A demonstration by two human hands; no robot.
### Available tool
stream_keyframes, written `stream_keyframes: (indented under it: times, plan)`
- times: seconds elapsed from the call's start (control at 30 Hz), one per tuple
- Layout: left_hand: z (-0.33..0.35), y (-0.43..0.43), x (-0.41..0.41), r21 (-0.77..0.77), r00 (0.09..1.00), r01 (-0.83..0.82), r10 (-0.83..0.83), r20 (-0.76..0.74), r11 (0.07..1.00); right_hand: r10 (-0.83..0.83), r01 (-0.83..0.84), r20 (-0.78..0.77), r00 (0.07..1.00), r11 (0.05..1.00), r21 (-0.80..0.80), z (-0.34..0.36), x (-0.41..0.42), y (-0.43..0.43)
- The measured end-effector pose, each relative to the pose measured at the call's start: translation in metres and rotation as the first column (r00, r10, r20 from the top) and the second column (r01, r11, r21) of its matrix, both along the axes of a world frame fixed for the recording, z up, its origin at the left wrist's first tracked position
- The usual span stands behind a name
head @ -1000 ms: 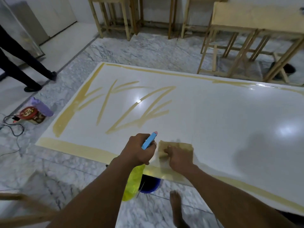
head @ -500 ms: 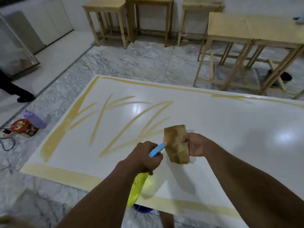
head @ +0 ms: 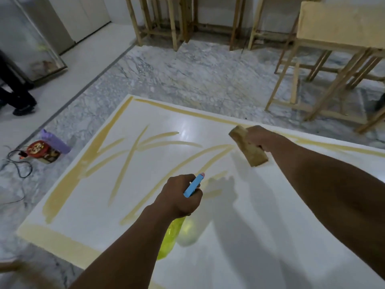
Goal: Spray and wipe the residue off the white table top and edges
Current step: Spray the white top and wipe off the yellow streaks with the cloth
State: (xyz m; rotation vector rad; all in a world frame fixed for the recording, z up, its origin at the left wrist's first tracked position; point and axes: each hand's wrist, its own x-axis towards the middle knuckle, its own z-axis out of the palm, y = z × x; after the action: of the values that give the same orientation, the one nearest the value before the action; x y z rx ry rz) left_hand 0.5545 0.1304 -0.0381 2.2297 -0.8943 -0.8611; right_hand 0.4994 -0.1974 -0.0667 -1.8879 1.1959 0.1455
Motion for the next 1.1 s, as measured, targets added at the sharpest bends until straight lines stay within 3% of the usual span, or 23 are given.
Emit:
stream_keyframes:
  times: [0.07,0.13,0.27,0.4,0.53,0.67,0.8,0.9,1.0,1.07,1.1]
  plan:
    - [-0.007,0.001,0.01,0.015,0.999,-0.027,0.027,0.03,1.0,0.081,-0.075,0.022,0.996,0.974,-0.215,-0.006,0.032,-0.015]
    - [-0.012,0.004,0.017,0.03,0.998,-0.053,0.052,0.036,0.998,0.197,-0.205,-0.057,0.979,0.914,-0.35,-0.021,0.056,-0.02]
    - [-0.031,0.018,0.029,0.034,0.992,-0.119,0.117,0.048,0.992,0.337,-0.4,-0.234,0.912,0.857,-0.326,-0.089,0.075,0.009]
    - [-0.045,0.041,0.03,0.056,0.987,-0.157,0.156,0.024,0.986,0.254,-0.456,-0.405,0.878,0.701,-0.549,-0.142,0.061,0.073]
    - [-0.047,0.057,0.023,0.051,0.985,-0.173,0.173,0.007,0.984,0.308,-0.534,-0.459,0.833,0.661,-0.527,-0.146,0.031,0.141]
    - [-0.035,0.076,0.01,0.035,0.992,-0.128,0.128,0.0,0.991,0.372,-0.591,-0.485,0.792,0.667,-0.454,-0.138,-0.013,0.226]
    - [-0.02,0.105,-0.004,0.006,0.998,-0.064,0.064,0.018,0.998,0.447,-0.591,-0.413,0.793,0.727,-0.348,-0.132,-0.06,0.311]
    - [-0.009,0.147,-0.015,-0.015,1.0,-0.015,0.016,0.015,1.0,0.502,-0.644,-0.438,0.746,0.713,-0.279,-0.116,-0.082,0.366]
    - [-0.002,0.184,-0.016,-0.049,1.0,-0.019,0.018,-0.018,0.999,0.378,-0.428,-0.237,0.895,0.876,-0.222,-0.085,-0.085,0.37]
    - [0.003,0.203,-0.012,-0.058,1.0,-0.022,0.021,-0.016,0.998,0.149,-0.149,0.011,0.989,0.983,0.112,-0.061,-0.091,0.359]
    - [0.005,0.212,-0.011,-0.059,1.0,-0.014,0.014,-0.006,0.998,-0.054,0.01,0.119,0.991,0.938,0.346,-0.053,-0.098,0.357]
